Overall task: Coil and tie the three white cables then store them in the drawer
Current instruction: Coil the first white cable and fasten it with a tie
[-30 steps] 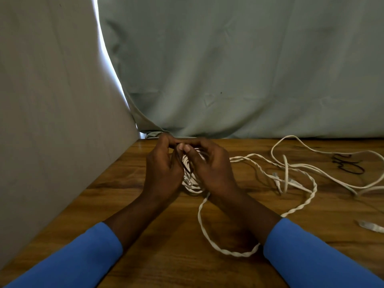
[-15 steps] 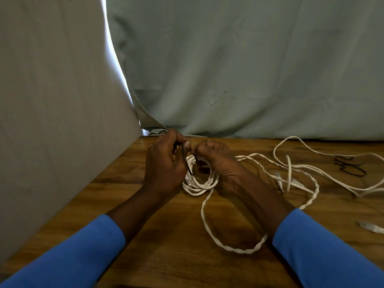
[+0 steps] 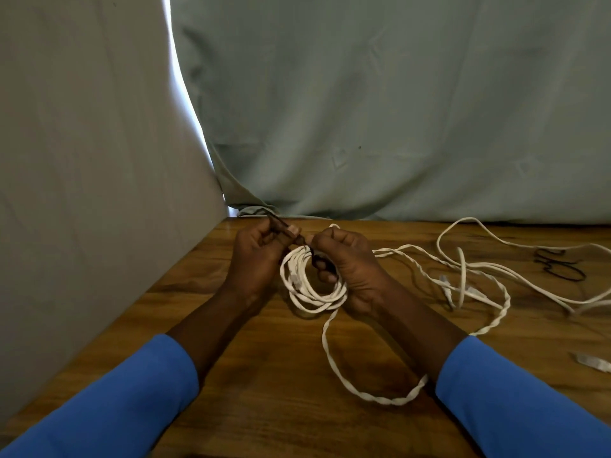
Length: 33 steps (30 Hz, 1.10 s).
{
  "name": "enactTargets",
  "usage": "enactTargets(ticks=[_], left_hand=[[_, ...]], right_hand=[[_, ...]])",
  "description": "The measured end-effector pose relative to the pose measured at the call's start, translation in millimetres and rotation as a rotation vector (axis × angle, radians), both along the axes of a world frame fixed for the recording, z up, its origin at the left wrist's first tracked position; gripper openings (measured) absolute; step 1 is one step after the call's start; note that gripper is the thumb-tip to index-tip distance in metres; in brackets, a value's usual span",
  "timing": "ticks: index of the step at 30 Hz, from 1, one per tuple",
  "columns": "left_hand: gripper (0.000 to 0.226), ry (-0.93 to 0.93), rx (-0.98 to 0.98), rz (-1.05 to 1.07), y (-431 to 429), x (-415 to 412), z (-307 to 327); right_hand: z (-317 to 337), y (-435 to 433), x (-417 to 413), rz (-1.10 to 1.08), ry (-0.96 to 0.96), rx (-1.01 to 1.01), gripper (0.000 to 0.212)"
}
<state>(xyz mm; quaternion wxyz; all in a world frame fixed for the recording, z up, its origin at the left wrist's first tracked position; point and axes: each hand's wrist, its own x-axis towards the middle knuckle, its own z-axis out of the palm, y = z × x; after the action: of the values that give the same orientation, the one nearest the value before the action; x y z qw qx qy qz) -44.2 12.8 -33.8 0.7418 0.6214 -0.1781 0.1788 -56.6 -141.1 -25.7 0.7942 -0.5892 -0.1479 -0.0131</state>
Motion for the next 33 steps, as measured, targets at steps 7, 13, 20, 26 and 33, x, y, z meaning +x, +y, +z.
enactTargets(ticks=[7,13,20,26,33], left_hand=[[0.013,-0.123,0.174,0.054,1.5,5.9,-10.6],[0.013,-0.055,0.131,0.097,3.8,13.2,-14.2],[0.008,-0.096,0.118,0.191,5.8,12.8,-12.2],[0.01,-0.179,0.143,0.181,17.3,11.3,0.8],[0.009,-0.143,0.058,0.116,21.7,13.6,3.4]], right_hand=[[-5.0,-1.0,8.0,0.086,0.144,0.263,0.014],[-4.4,-1.8,3.8,0.22,0.166,0.277,0.021],[-3.2,2.3,1.7,0.119,0.102,0.115,0.029],[-6.4,-1.6,6.3,-0.213,-0.179,-0.325,0.007],[-0.5,-2.9,0.6,-0.098,-0.186,-0.266,0.018]])
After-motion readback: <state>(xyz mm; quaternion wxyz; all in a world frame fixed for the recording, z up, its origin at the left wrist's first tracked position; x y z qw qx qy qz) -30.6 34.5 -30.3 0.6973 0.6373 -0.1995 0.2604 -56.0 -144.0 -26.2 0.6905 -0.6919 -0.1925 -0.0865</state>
